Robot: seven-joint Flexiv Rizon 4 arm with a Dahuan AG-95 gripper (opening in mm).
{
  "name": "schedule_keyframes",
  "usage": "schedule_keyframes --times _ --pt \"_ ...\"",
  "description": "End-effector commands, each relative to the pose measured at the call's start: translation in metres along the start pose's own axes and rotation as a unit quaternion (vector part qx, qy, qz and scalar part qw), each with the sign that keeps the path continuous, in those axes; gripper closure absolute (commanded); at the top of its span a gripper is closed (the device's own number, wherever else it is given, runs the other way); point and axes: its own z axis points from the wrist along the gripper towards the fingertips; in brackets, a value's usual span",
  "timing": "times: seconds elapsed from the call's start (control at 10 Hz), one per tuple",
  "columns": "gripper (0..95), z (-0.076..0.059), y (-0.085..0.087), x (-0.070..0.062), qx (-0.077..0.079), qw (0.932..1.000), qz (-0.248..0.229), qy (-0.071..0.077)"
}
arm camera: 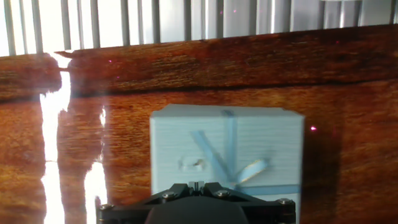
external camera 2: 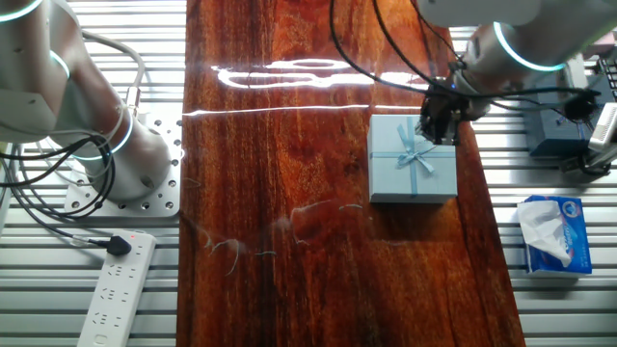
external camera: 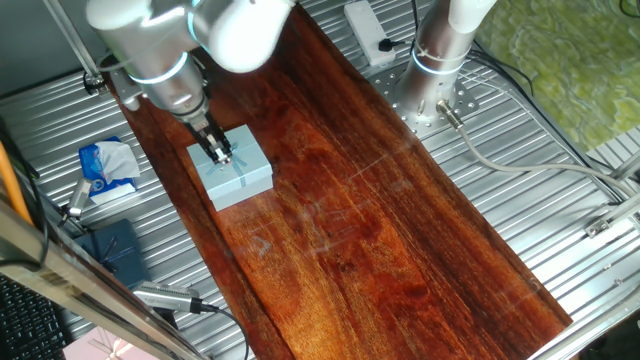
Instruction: Slide the outer casing onto the gift box
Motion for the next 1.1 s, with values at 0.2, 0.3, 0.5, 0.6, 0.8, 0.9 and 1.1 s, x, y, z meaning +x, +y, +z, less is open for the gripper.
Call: schedule_keyframes --times 0.2,0.3,0.5,0.6,0.8,0.9,1.1 --pt "95.0 0.004 0.007 -0.001 0.000 1.0000 0.007 -0.003" --pt "95.0 0.005 0.009 0.000 -0.001 0.9999 0.010 -0.003" --pt "95.0 0.008 0.014 0.000 0.000 0.9999 0.015 -0.005" --pt "95.0 0.009 0.015 0.001 -0.001 0.9998 0.017 -0.006" --pt "95.0 0.013 0.018 0.000 -0.001 0.9998 0.019 -0.011" --pt "95.0 0.016 0.017 -0.001 -0.001 0.9997 0.019 -0.013" --pt "95.0 0.020 0.017 -0.002 -0.002 0.9997 0.021 -0.016"
